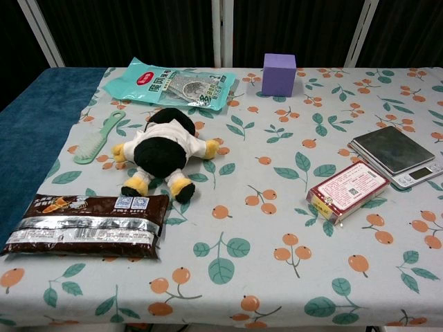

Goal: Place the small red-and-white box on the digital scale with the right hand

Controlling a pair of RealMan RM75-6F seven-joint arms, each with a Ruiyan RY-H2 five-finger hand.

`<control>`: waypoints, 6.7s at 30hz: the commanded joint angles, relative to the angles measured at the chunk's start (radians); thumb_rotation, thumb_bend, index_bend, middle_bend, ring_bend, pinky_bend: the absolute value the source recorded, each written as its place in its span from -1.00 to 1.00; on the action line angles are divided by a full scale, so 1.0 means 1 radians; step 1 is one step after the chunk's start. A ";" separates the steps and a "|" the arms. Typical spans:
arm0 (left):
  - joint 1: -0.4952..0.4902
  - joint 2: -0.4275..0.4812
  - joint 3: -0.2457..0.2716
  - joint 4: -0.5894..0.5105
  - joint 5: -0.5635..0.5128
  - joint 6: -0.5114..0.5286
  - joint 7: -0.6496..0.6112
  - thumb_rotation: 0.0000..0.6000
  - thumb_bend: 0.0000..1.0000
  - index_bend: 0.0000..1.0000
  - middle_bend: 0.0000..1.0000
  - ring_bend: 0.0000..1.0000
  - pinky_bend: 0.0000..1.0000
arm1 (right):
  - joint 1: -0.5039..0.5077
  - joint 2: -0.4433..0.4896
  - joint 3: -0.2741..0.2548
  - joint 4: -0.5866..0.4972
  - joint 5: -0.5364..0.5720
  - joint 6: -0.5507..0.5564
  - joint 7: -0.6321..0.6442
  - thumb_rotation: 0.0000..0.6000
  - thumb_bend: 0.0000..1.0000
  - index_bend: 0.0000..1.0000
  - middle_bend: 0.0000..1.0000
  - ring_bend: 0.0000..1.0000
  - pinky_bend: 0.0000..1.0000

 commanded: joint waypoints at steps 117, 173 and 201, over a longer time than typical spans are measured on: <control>0.040 -0.019 0.021 0.064 -0.021 0.032 -0.081 1.00 -0.79 -0.85 -0.88 -1.00 -0.93 | 0.514 -0.205 0.052 -0.229 0.151 -0.645 -0.597 1.00 -0.55 -1.00 -0.85 -0.98 -1.00; 0.032 -0.011 0.022 0.049 -0.028 0.003 -0.068 1.00 -0.79 -0.83 -0.88 -1.00 -0.91 | 0.562 -0.152 0.078 -0.003 0.254 -0.609 -0.396 1.00 -0.40 -0.14 -0.22 -0.19 -0.05; 0.029 -0.006 0.019 0.026 -0.024 0.007 -0.051 1.00 -0.79 -0.83 -0.88 -1.00 -0.91 | 0.323 0.083 -0.016 -0.206 0.076 -0.236 -0.210 1.00 -0.65 -1.00 -1.00 -1.00 -1.00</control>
